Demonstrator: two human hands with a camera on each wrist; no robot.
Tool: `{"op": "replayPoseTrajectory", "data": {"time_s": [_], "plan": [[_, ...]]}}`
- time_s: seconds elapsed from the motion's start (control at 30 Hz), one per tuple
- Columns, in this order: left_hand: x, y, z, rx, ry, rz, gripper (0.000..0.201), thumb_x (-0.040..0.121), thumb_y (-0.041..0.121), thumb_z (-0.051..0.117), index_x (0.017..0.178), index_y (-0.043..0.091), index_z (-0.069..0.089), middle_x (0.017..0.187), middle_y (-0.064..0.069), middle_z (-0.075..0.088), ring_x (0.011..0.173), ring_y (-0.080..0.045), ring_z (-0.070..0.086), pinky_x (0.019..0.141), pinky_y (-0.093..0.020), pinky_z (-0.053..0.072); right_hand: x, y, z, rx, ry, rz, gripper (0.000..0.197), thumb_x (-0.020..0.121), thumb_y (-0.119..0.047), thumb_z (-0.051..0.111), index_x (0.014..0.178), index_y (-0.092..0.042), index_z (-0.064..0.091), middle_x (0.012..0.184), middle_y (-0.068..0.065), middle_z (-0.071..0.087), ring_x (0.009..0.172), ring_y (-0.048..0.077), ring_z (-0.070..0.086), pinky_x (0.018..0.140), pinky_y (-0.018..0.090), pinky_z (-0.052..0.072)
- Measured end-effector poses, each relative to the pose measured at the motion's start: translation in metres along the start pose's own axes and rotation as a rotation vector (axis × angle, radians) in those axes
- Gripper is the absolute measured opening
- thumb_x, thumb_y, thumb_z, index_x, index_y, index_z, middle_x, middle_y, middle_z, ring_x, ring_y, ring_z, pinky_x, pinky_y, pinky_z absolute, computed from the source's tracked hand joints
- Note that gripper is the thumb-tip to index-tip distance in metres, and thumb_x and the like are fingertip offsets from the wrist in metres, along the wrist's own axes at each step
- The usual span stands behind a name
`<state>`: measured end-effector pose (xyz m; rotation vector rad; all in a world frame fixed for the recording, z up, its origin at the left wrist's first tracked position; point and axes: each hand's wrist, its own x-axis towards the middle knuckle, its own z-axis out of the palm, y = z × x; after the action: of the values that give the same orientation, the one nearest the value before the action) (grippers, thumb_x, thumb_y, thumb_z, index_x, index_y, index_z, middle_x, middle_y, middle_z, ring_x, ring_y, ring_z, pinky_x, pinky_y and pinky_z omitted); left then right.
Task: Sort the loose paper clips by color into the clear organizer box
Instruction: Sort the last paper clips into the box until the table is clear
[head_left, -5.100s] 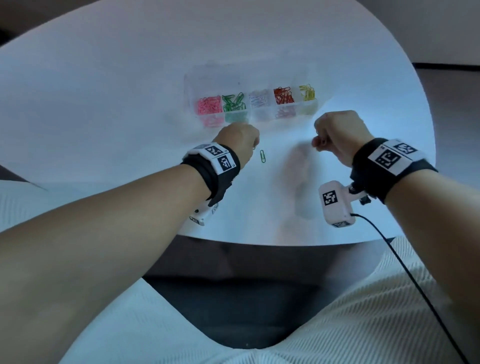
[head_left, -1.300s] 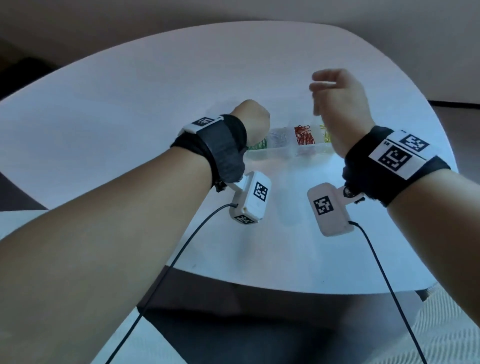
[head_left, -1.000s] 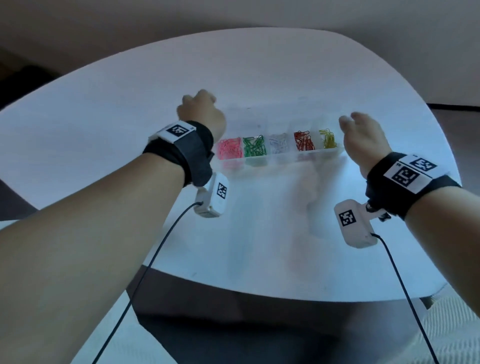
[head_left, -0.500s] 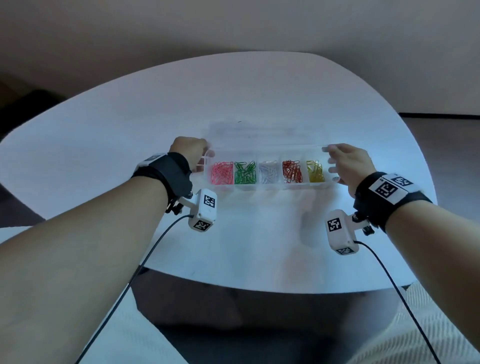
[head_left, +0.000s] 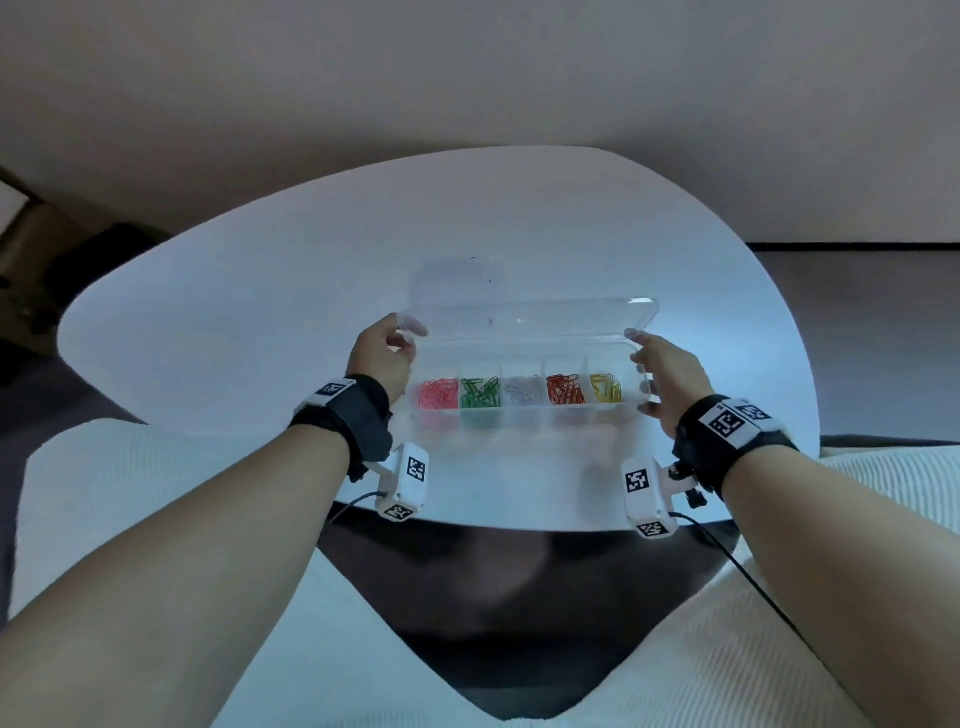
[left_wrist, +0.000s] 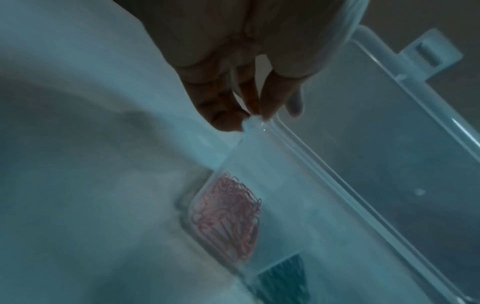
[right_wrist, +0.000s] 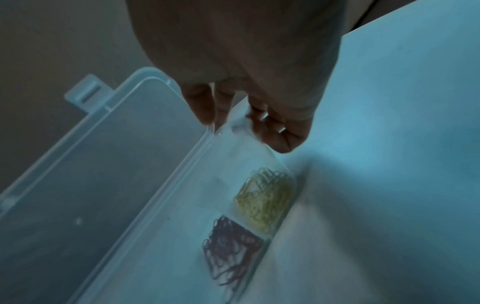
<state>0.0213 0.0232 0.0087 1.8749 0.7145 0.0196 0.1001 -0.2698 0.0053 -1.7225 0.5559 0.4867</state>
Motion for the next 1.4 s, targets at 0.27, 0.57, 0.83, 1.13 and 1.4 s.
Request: {"op": "replayPoseTrajectory", "data": {"time_s": [0.27,0.57,0.83,1.13,1.4], "plan": [[-0.019,0.014,-0.017,-0.237,-0.164,-0.122,0.031,0.092,0.01,0.044,0.098,0.016,0.074,0.097,-0.008,0.05,0.106,-0.023,0.05,0.096,-0.037,0.048,-0.022,-0.004,-0.019,0.176,-0.157,0.043,0.037,0.094,-0.051,0.05,0.116,-0.023,0.062,0.108,0.001,0.061,0.102,0.022,0.058,0.085,0.045,0.051],[-0.031,-0.015,-0.005,0.47,-0.168,0.138,0.038,0.087,0.024,0.068,0.125,0.026,0.061,0.159,-0.003,0.012,0.141,-0.02,0.031,0.115,-0.029,0.026,-0.024,0.026,-0.015,-0.091,-0.106,-0.137,0.064,0.087,-0.005,0.068,0.144,-0.022,0.044,0.117,0.01,0.065,0.104,0.026,0.065,0.085,0.038,0.056],[-0.036,0.0,0.006,0.863,-0.304,0.38,0.043,0.092,0.002,0.051,0.133,0.015,0.053,0.159,0.002,0.015,0.144,-0.02,0.023,0.112,-0.029,0.026,-0.021,0.022,-0.013,-0.426,0.026,-0.294,0.083,0.084,-0.017,0.074,0.151,-0.032,0.027,0.125,0.003,0.05,0.11,0.024,0.056,0.094,0.042,0.05],[-0.043,0.02,0.016,1.409,-0.505,0.457,0.049,0.092,0.014,0.045,0.139,0.005,0.037,0.151,-0.013,0.025,0.129,-0.027,0.041,0.089,-0.037,0.043,-0.05,0.016,0.02,-1.036,-0.002,-0.59,0.043,0.085,-0.007,0.05,0.122,-0.023,0.065,0.138,0.001,0.052,0.129,0.024,0.04,0.1,0.035,0.039],[-0.044,0.033,0.025,1.471,-0.516,0.399,0.036,0.083,0.01,0.057,0.118,-0.001,0.053,0.114,-0.014,0.058,0.086,-0.03,0.064,0.065,-0.032,0.049,-0.061,0.022,0.018,-1.231,-0.061,-0.572,0.061,0.086,-0.017,0.057,0.145,-0.026,0.042,0.155,0.0,0.036,0.139,0.023,0.036,0.11,0.035,0.034]]}}
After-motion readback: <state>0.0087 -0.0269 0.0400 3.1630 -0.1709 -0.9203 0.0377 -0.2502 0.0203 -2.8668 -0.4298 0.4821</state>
